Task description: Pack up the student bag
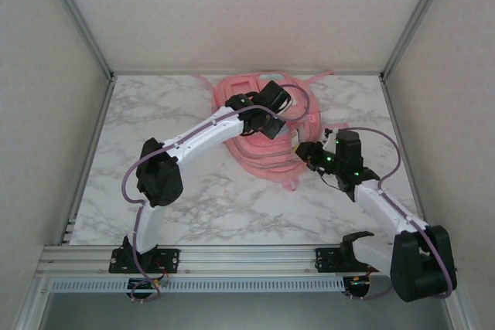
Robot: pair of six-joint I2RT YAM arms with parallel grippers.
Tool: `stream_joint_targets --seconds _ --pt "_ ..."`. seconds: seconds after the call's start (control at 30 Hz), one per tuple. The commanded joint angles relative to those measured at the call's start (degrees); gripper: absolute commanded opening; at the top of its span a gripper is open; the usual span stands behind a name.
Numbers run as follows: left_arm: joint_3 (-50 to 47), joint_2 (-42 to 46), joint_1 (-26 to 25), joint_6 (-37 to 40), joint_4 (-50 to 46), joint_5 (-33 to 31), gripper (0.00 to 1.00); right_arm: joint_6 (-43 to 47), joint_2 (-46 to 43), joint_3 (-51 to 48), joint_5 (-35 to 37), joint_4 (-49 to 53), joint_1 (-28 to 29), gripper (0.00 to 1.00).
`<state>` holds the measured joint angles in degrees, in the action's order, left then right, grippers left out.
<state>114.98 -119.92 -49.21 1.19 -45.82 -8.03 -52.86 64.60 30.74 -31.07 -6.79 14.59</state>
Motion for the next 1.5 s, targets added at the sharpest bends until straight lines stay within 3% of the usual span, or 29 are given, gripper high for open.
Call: stream_joint_targets --seconds 0.0,0.27,0.63,0.8,0.97,1.1,1.2,1.37,1.47 --pt "2.3 1.3 0.8 -2.9 2.1 -0.3 0.0 -1.7 4.9 4.8 -1.5 -8.5 2.7 0.17" --pt "2.2 2.5 0.8 -4.3 2.3 1.0 0.0 -4.3 18.7 12.4 0.6 -16.8 6.3 0.17" --pt "2.8 4.3 0.8 -9.8 2.7 6.0 0.0 -13.5 32.2 19.9 16.0 -24.4 14.0 0.21" --pt "2.7 4.3 1.3 -10.9 3.0 4.6 0.0 -15.5 31.8 20.2 18.2 -19.3 14.7 0.32" --pt "2.2 4.2 2.8 -12.9 4.2 4.8 0.0 -10.2 25.6 20.4 21.3 -5.6 14.7 0.55" --pt "2.0 4.2 3.5 -13.4 4.8 5.2 0.0 -5.7 21.6 20.6 23.9 2.8 14.6 0.62" --pt "1.9 4.3 3.6 -13.5 4.8 5.5 0.0 -3.2 19.4 20.1 25.7 5.9 14.6 0.59" --pt "1.7 4.5 3.7 -14.3 4.6 7.4 0.0 -1.5 21.2 21.1 24.7 4.1 14.6 0.29" --pt "1.0 5.1 3.6 -15.1 4.9 8.5 0.0 -1.3 24.3 22.3 23.0 0.9 14.7 0.22"
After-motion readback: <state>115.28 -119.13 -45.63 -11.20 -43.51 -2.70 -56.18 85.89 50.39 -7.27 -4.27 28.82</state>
